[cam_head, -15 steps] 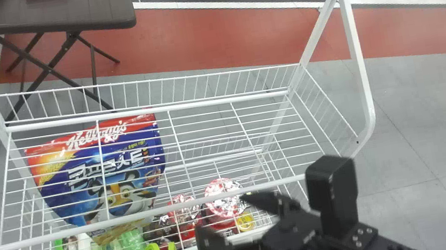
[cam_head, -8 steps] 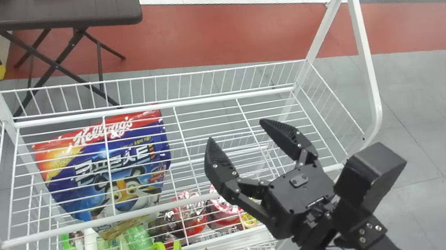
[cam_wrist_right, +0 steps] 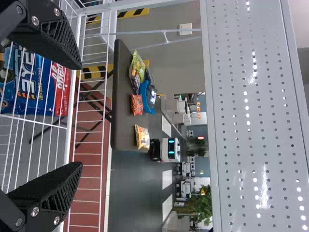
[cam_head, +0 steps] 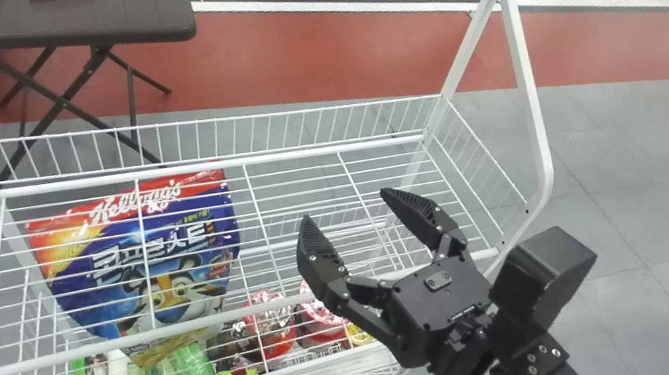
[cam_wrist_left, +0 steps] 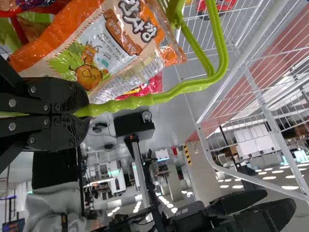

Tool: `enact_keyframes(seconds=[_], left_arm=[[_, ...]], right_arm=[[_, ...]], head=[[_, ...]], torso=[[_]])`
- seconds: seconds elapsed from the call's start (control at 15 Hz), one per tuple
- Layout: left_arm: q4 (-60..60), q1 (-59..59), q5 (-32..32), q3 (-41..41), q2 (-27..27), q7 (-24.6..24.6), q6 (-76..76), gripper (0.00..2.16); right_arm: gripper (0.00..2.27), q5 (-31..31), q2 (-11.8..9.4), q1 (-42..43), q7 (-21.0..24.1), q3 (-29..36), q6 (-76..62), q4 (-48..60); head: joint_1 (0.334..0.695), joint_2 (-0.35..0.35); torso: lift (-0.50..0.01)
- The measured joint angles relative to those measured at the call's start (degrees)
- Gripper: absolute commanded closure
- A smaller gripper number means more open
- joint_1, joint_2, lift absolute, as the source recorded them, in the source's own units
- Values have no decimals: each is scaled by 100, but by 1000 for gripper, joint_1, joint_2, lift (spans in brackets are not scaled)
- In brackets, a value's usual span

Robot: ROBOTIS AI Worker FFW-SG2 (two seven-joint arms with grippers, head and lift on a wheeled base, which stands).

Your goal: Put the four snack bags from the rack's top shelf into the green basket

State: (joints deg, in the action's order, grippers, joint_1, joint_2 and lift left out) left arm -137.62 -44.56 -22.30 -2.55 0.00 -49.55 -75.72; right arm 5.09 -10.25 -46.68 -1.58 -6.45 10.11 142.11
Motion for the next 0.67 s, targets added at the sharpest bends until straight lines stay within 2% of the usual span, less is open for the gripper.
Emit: enact_keyframes(seconds=[0.67], left_arm=[[-90, -127, 6, -9, 0, -40, 84, 2145]], right_arm=[[124, -9, -3, -160, 0, 60, -442, 1]], head=[[695, -350]], torso=[[0]])
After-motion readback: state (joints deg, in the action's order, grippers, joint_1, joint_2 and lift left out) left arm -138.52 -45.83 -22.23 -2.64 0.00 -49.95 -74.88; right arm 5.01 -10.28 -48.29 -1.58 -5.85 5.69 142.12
